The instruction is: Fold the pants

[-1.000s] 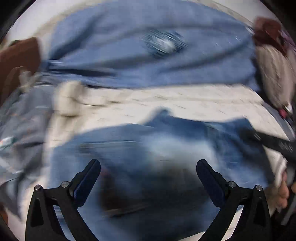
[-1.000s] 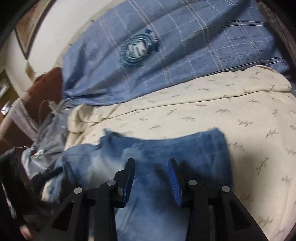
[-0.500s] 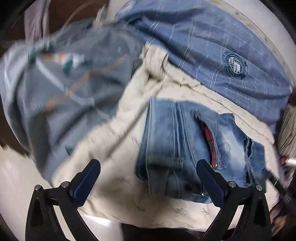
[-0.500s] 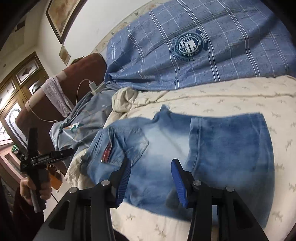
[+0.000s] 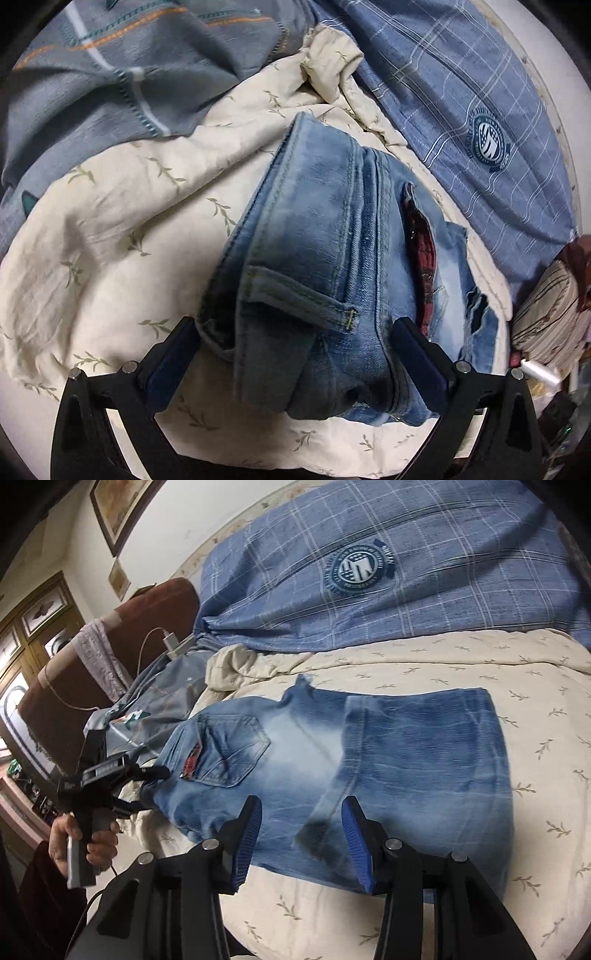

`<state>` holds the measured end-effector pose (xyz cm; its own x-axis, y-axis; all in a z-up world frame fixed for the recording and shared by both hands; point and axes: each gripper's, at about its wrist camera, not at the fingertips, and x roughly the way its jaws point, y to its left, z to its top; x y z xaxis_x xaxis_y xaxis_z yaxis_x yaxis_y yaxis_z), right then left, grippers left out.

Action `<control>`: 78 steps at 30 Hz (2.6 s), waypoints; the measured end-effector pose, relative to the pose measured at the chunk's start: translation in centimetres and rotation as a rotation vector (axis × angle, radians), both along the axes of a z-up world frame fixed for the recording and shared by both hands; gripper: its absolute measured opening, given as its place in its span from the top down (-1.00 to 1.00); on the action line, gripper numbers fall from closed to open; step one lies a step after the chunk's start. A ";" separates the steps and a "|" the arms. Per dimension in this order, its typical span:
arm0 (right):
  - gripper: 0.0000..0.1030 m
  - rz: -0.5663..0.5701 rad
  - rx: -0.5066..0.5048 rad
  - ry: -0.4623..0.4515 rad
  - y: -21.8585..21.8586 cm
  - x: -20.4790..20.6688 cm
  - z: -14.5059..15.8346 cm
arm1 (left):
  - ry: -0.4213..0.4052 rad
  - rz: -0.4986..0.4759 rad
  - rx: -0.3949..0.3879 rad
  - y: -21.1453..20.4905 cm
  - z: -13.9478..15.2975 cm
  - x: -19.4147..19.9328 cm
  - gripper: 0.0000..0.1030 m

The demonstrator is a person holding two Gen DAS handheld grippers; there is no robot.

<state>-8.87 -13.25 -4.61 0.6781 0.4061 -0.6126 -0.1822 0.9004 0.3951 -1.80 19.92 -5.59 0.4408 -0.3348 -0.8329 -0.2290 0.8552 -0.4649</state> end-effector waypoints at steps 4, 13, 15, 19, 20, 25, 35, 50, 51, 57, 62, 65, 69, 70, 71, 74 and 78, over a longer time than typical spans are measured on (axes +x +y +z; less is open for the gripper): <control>0.06 -0.014 0.000 0.005 0.1 0.5 -0.1 | -0.014 0.001 0.003 -0.4 0.1 0.3 -0.72; 0.06 -0.018 -0.006 0.008 0.8 1.1 -0.3 | -0.146 -0.035 0.032 -1.1 3.1 0.0 0.06; 0.06 -0.025 -0.002 0.011 0.8 1.1 -0.4 | -0.137 -0.046 0.042 -1.2 2.9 0.2 -0.02; 0.06 -0.033 -0.002 0.010 0.7 1.0 -0.3 | -0.046 0.016 -0.006 -0.6 0.6 0.5 -0.73; 0.06 -0.034 -0.004 0.010 0.6 1.0 -0.3 | -0.037 0.018 -0.019 -0.6 0.1 0.6 -0.73; 0.06 -0.044 -0.002 0.008 0.2 1.1 -0.2 | -0.100 0.018 -0.045 -0.6 0.8 0.4 -0.09; 0.06 -0.075 0.001 0.028 0.1 1.3 -0.7 | -0.251 -0.063 0.072 -3.5 5.5 -0.2 0.51; 0.06 -0.195 0.276 0.248 -6.0 2.4 -3.7 | -0.429 -0.353 0.216 -14.9 13.0 -1.6 0.53; 0.06 -0.205 0.294 0.249 -6.5 2.2 -3.7 | -0.439 -0.390 0.221 -16.3 13.3 -1.8 0.54; 0.06 -0.356 0.407 0.188 -12.3 -0.2 -2.4 | -0.444 -0.601 0.269 -25.7 12.1 -3.0 0.54; 0.04 -0.439 0.454 0.147 -16.3 -2.3 -1.6 | -0.366 -0.741 0.307 -33.2 7.1 -3.0 0.53; -0.09 -0.383 0.579 0.172 -17.5 -2.6 -2.3 | -0.396 -0.774 0.381 -35.1 5.9 -3.8 0.38; -0.29 -0.320 0.673 0.174 -17.3 -2.4 -2.4 | -0.453 -0.816 0.195 -32.9 8.7 -4.7 -0.24; -0.29 -0.299 0.691 0.166 -17.0 -2.2 -2.3 | -0.478 -0.822 0.179 -32.3 9.5 -5.0 -0.33; -0.32 -0.276 0.707 0.156 -16.6 -2.0 -2.1 | -0.515 -0.818 0.184 -31.5 10.5 -5.3 -0.37; -0.37 -0.249 0.671 0.149 -15.1 -1.1 -1.7 | -0.589 -0.763 0.236 -28.7 12.3 -5.4 -0.45; -0.37 -0.211 0.638 0.192 -13.0 1.2 -2.1 | -0.501 -0.634 0.255 -23.4 11.3 -2.8 -0.45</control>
<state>-7.72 -26.23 -6.70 0.6858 0.5979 -0.4150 0.0968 0.4903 0.8662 -4.59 -3.53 5.67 0.5701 -0.4714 -0.6729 0.5108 0.8448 -0.1591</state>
